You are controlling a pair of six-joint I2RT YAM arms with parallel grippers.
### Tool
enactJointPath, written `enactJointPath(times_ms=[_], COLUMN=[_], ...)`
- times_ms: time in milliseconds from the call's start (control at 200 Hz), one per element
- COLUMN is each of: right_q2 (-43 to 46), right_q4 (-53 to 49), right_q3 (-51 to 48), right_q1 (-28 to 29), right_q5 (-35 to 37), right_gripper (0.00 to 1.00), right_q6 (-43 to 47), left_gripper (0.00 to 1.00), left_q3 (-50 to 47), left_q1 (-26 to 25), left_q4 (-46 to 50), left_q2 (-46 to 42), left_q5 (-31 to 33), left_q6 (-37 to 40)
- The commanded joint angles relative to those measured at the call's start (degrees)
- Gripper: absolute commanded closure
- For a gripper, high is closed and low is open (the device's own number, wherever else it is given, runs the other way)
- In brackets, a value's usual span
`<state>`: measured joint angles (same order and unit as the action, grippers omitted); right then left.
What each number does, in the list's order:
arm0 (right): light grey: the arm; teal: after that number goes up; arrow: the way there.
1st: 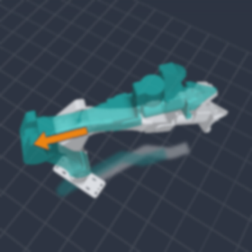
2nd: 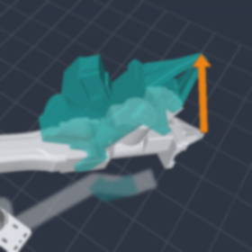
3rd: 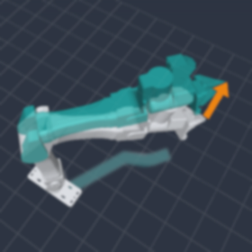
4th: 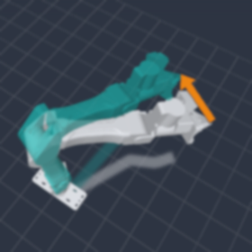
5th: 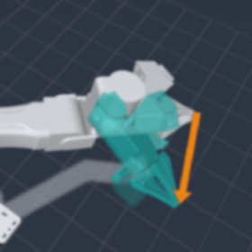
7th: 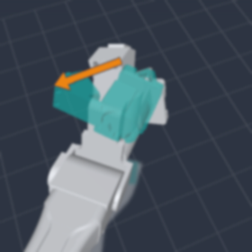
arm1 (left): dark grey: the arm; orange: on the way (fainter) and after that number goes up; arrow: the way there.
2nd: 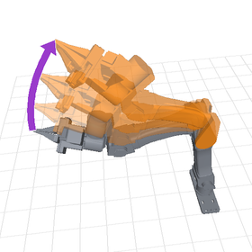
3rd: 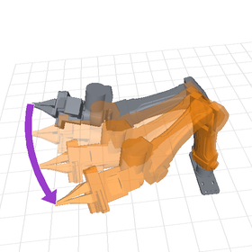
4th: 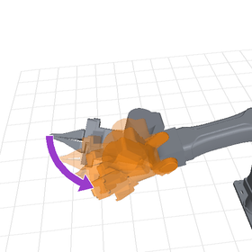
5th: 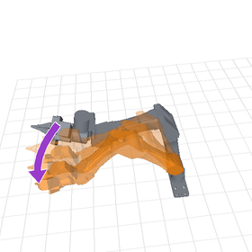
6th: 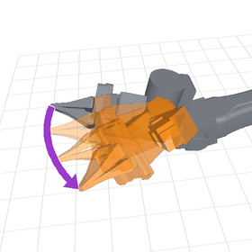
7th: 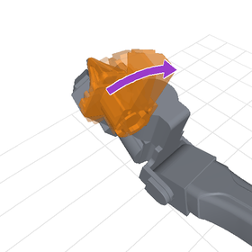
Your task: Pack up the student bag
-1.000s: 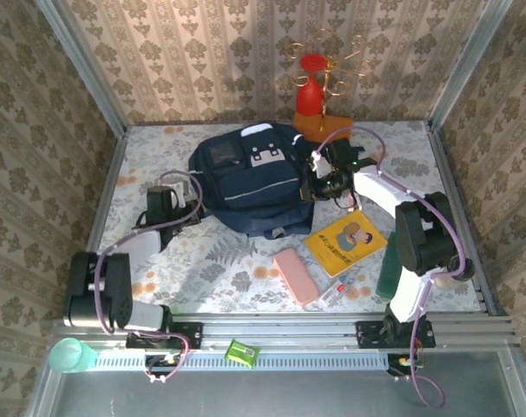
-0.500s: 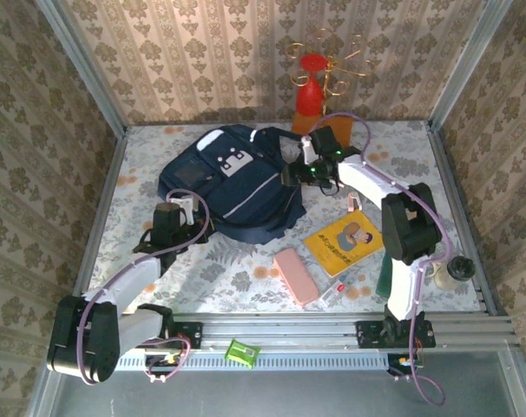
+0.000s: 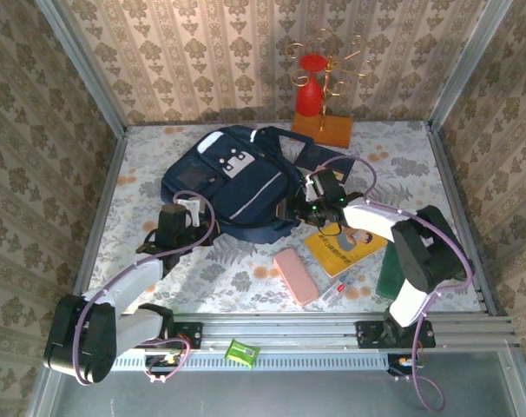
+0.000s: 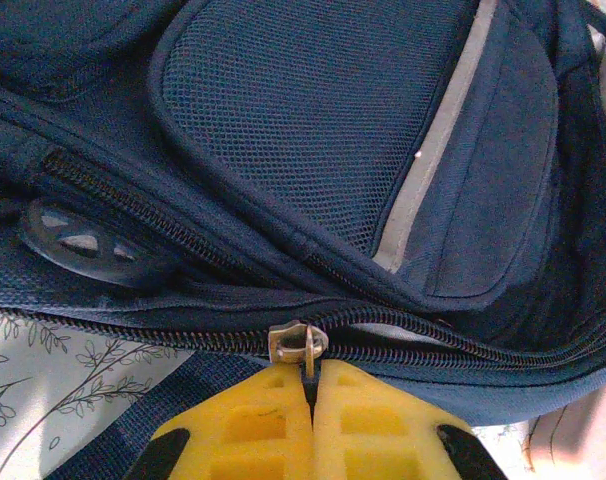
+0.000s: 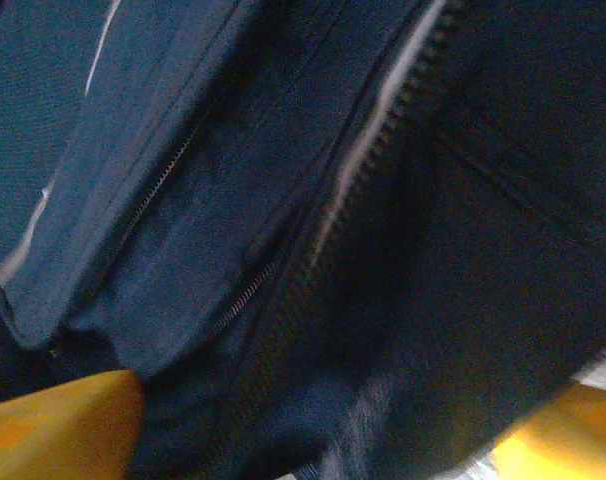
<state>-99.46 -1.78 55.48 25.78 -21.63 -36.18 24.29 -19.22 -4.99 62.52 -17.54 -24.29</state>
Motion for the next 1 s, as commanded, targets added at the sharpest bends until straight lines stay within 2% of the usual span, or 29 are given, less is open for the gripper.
enactJointPath(times_ms=[0,115,205,340,495,675,840,905,975,995], right_q2=[-2.17,-0.96,0.72,3.7,4.22,3.48,2.59,2.22,1.65,1.58], right_q4=[6.88,4.41,0.65,-3.53,-4.83,0.59,3.73,5.91,7.25,6.85], right_q3=[1.29,1.39,1.5,1.03,1.05,-0.44,-0.87,-1.78,-2.53,-2.59], right_q1=[-0.74,-2.43,-3.95,-6.29,-7.13,-6.35,-2.86,-1.2,0.8,1.18], right_q5=[-2.67,-2.11,-1.53,-1.49,-3.27,-6.7,-5.1,-3.79,-3.31,-3.38], right_gripper=[0.46,0.84,1.0,1.0,1.0,1.0,1.0,0.92,0.74,0.69], right_q6=[-3.4,-1.29,1.81,6.06,7.79,4.38,1.8,-0.17,-1.3,-1.11], left_gripper=[1.0,1.0,1.0,1.0,1.0,1.0,1.0,1.0,1.0,0.94], left_q3=[2.24,2.41,2.6,2.68,3.91,4.67,3.52,3.24,2.89,2.74], left_q1=[-0.35,0.96,3.07,7.33,9.74,10.77,10.74,10.65,10.7,10.75], left_q4=[1.01,2.42,3.21,2.35,1.14,0.45,0.72,1.74,2.82,3.14], left_q2=[-1.05,-1.92,-1.32,0.75,4.35,5.69,3.54,2.56,1.71,1.42], left_q5=[0.44,1.97,2.68,2.59,4.11,5.91,7.05,8.11,9.39,9.8], left_q6=[1.78,3.72,5.12,5.5,5.65,4.94,4.67,4.41,4.01,3.88])
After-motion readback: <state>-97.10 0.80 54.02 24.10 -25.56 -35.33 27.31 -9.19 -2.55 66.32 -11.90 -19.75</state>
